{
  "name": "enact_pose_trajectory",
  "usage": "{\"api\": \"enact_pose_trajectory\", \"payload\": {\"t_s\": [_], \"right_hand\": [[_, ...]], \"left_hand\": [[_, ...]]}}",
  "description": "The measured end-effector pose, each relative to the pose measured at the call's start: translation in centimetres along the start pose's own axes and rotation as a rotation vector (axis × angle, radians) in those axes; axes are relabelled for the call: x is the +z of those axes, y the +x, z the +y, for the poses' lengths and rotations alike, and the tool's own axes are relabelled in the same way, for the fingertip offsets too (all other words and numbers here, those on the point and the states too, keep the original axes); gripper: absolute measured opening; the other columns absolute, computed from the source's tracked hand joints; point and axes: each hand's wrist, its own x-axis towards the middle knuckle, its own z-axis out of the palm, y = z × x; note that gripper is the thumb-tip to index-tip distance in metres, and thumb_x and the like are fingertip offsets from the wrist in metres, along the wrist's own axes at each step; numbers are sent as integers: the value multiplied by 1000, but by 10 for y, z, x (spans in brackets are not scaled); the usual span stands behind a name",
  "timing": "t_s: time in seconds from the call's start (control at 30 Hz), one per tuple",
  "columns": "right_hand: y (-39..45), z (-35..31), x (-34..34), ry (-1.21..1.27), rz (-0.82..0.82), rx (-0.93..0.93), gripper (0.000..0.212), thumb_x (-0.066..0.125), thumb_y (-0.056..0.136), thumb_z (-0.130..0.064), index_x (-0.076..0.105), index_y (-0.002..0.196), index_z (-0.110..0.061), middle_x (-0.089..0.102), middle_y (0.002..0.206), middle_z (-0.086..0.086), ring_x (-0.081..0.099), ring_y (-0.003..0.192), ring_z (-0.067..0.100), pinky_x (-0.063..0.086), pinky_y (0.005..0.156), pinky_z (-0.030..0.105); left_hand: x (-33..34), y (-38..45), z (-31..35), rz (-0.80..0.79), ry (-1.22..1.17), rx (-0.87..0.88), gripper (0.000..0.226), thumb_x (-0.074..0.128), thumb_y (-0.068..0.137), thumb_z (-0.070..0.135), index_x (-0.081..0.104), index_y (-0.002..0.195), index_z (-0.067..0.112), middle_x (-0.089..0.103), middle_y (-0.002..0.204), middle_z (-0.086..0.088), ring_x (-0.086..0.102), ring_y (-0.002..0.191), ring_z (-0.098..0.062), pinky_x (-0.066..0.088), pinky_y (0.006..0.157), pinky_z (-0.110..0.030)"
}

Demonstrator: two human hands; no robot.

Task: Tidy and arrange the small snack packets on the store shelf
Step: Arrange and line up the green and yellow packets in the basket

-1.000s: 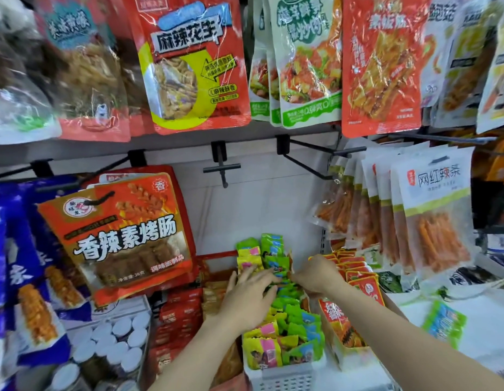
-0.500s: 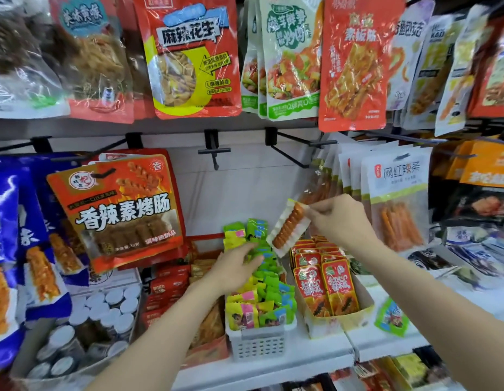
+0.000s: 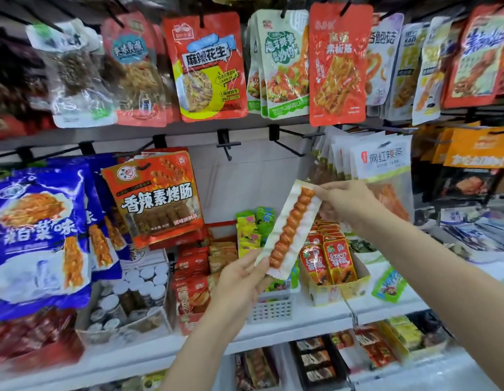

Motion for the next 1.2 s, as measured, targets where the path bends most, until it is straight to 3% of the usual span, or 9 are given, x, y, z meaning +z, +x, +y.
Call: {"api": "enact_pose_trajectory", "payload": {"t_s": [0.23, 0.37, 0.5, 0.6, 0.7, 0.8, 0.9, 1.07, 1.2], "right_hand": [[-12, 9, 12, 177, -71, 157, 10, 69, 89, -12, 70, 86, -3, 71, 62, 1, 62, 47, 5, 52, 50, 18], [-12, 11, 19, 168, -130, 162, 15, 67, 91, -13, 72, 97, 0, 73, 82, 8, 62, 70, 12, 52, 57, 20], [-12, 16, 21, 121, -165, 154, 19, 64, 94, -18, 73, 106, -7, 61, 89, 4, 46, 71, 11, 43, 60, 21], [-14, 20, 21, 164, -277, 140, 20, 59, 97, -20, 72, 107, -9, 59, 88, 3, 47, 67, 9, 42, 60, 20], [-15, 21, 21, 285, -354, 147, 21, 60, 94, -20, 72, 106, -9, 71, 92, 5, 66, 75, 10, 54, 65, 21], [-16, 20, 23, 446, -383, 224, 31, 55, 98, -27, 68, 117, -7, 71, 110, 14, 71, 96, 22, 60, 73, 30], [-18, 18, 27, 442, -422, 253, 43, 52, 97, -42, 68, 113, -6, 72, 105, 12, 70, 95, 23, 59, 80, 35], [-19, 17, 35, 286, -310, 144, 24, 60, 93, -4, 65, 114, 7, 71, 97, 17, 69, 81, 21, 61, 70, 29], [-14, 19, 32, 271, -223, 141, 19, 63, 91, 0, 68, 108, 5, 74, 87, 12, 71, 78, 18, 61, 69, 27]], "left_hand": [[-13, -28, 4, 0, -164, -66, 41, 59, 87, 18, 64, 124, 1, 69, 124, -12, 67, 113, -22, 56, 82, -23], [-15, -36, 3, 5, -317, -133, 40, 63, 88, 23, 66, 121, 2, 65, 127, -19, 66, 114, -33, 58, 84, -38], [-19, -42, 4, -100, -619, -317, 61, 56, 94, 47, 59, 131, -1, 54, 137, -28, 53, 127, -44, 57, 90, -43], [-20, -43, 3, -131, -706, -397, 49, 74, 86, 21, 62, 125, -6, 53, 134, -33, 63, 113, -39, 62, 76, -36], [-23, -38, -8, -61, -651, -358, 47, 66, 81, -3, 59, 127, -7, 63, 122, -30, 71, 88, -31, 61, 66, -32], [-21, -34, -15, 73, -386, -261, 60, 81, 61, 6, 67, 119, 2, 72, 109, -19, 73, 84, -23, 61, 65, -28], [-21, -33, -18, 181, -88, -154, 69, 87, 52, 22, 66, 118, 12, 76, 105, -7, 74, 90, -17, 57, 67, -22], [-30, -36, -23, 264, 13, -77, 58, 86, 56, 26, 70, 109, 9, 76, 101, -9, 74, 93, -19, 56, 69, -19], [-39, -38, -25, 277, -78, -67, 44, 79, 66, 13, 68, 107, 1, 75, 101, -17, 74, 93, -24, 57, 70, -21]]}}
